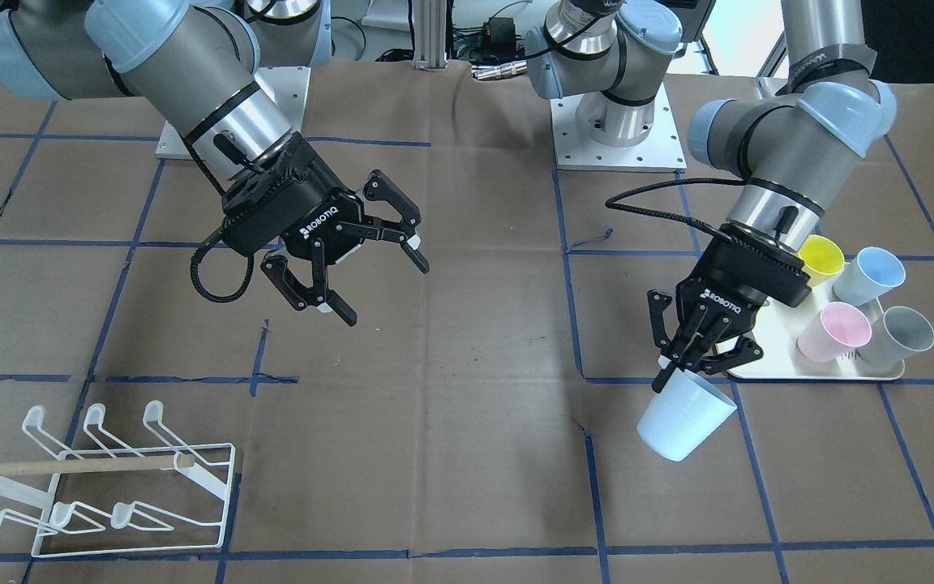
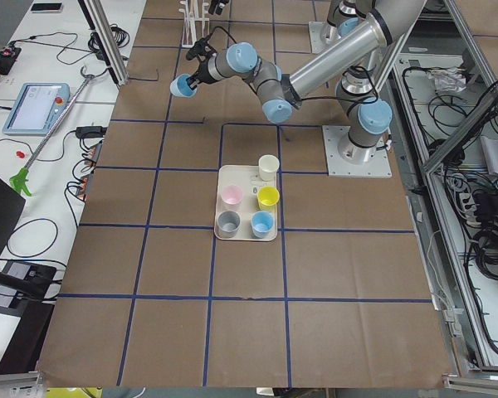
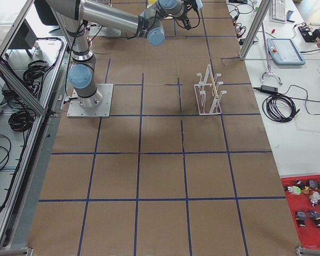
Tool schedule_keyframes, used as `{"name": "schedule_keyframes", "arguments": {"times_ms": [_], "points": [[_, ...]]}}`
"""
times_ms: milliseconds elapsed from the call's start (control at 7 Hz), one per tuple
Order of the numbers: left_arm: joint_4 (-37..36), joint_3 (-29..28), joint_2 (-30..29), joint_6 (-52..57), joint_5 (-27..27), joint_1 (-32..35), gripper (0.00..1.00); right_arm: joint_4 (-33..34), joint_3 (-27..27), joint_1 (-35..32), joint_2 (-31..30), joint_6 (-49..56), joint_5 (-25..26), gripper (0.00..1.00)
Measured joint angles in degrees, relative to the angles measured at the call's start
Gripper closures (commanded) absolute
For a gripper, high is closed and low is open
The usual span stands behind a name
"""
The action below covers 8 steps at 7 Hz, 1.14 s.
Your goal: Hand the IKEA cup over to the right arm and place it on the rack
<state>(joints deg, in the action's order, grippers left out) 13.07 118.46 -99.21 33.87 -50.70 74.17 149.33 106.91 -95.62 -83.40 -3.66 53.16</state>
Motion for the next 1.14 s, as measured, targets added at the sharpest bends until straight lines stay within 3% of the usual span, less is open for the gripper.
{"name": "schedule_keyframes", "arguments": {"times_ms": [143, 429, 857, 1143], "points": [[-5.7, 1.7, -0.4, 0.1, 4.1, 1.4, 1.0, 5.7, 1.1, 0.0, 0.3, -8.2, -3.2, 0.02], [-13.9, 3.1, -1.7, -0.8, 7.3, 6.7, 1.0, 18.4, 2.8, 0.1, 1.4, -27.3, -5.2, 0.01], [-23.8, 7.9, -2.2, -8.5, 7.8, 9.4, 1.0, 37.3, 5.6, 1.1, 4.4, -58.9, -4.7, 0.01], [-28.9, 8.9, -2.9, -19.5, 9.0, 10.1, 1.0, 47.2, 9.2, 3.3, 5.1, -69.9, -1.6, 0.01]]}}
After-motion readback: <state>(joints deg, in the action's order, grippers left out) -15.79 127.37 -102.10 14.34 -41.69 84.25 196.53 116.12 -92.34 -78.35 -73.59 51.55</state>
